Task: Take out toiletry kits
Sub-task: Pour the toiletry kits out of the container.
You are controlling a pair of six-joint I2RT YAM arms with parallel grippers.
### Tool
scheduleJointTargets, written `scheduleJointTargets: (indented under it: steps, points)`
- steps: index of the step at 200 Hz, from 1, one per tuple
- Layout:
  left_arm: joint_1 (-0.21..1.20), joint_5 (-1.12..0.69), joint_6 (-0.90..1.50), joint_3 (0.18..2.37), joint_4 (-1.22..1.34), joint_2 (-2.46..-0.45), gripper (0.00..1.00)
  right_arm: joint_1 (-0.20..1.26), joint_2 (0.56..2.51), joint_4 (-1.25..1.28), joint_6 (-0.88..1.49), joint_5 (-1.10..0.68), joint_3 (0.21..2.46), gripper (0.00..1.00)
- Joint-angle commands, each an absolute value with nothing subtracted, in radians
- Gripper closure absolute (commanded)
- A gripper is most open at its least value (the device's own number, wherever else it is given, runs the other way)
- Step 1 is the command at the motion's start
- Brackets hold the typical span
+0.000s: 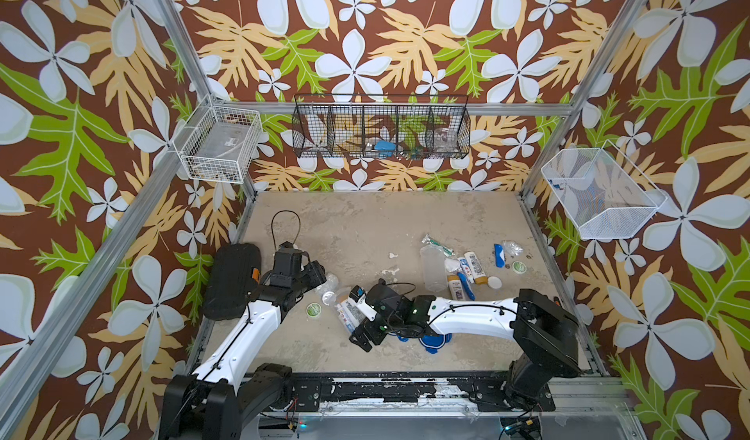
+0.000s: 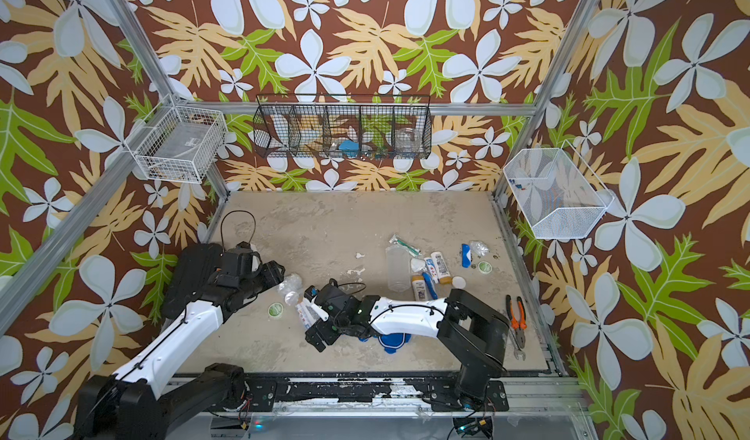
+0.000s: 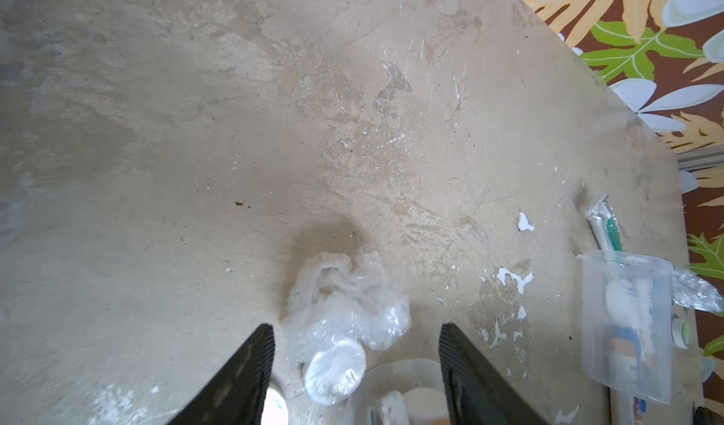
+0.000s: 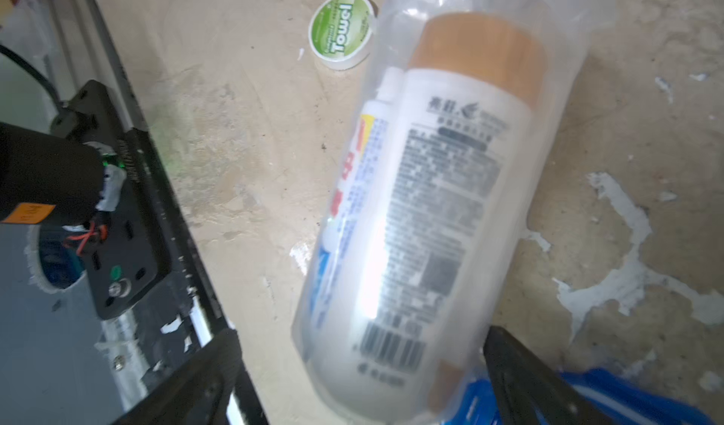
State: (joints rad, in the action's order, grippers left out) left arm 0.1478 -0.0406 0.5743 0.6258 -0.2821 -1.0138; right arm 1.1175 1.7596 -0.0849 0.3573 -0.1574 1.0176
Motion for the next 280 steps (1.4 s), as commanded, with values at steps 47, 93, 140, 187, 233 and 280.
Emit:
scheduleJointTargets:
  steps: [47, 93, 140, 187, 233, 280]
  points:
    - [0.146, -0.042, 0.569, 0.626, -0.337, -0.963, 0.29, 1.144, 1.827, -0.066, 0.305, -0.020, 1.065, 0.10]
    - [0.146, -0.070, 0.565, 0.624, -0.330, -0.966, 0.29, 1.182, 1.897, -0.144, 0.317, 0.040, 1.122, 0.13]
    - [0.145, -0.080, 0.563, 0.621, -0.324, -0.965, 0.29, 1.182, 1.891, -0.179, 0.326, 0.072, 1.132, 0.18]
    - [0.146, -0.083, 0.564, 0.616, -0.310, -0.973, 0.29, 1.182, 1.885, -0.448, 0.344, 0.000, 1.291, 0.25]
    - [0.144, -0.099, 0.571, 0.604, -0.286, -0.985, 0.29, 1.175, 1.970, -0.780, 0.329, -0.101, 1.529, 0.27]
    - [0.144, -0.113, 0.573, 0.593, -0.268, -0.992, 0.29, 1.155, 2.042, -0.966, 0.313, -0.054, 1.721, 0.29]
